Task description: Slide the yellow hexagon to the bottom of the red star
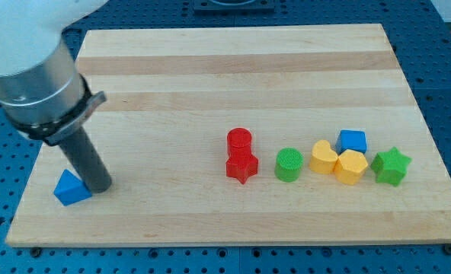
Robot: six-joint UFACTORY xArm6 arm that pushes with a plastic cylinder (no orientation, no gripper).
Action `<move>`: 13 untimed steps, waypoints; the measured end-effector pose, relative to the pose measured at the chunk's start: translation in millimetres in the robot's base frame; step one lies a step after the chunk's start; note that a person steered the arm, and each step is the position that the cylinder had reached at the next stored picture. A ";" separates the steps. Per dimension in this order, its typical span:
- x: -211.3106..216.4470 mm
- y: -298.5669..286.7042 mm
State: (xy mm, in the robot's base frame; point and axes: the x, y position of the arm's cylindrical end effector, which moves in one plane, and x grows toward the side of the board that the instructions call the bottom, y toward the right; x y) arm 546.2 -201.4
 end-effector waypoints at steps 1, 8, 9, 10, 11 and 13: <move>4.9 -22.3; 31.7 400.9; 17.9 461.8; -11.6 483.0; -22.7 466.3; -5.1 315.1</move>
State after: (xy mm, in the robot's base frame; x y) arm 541.2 113.7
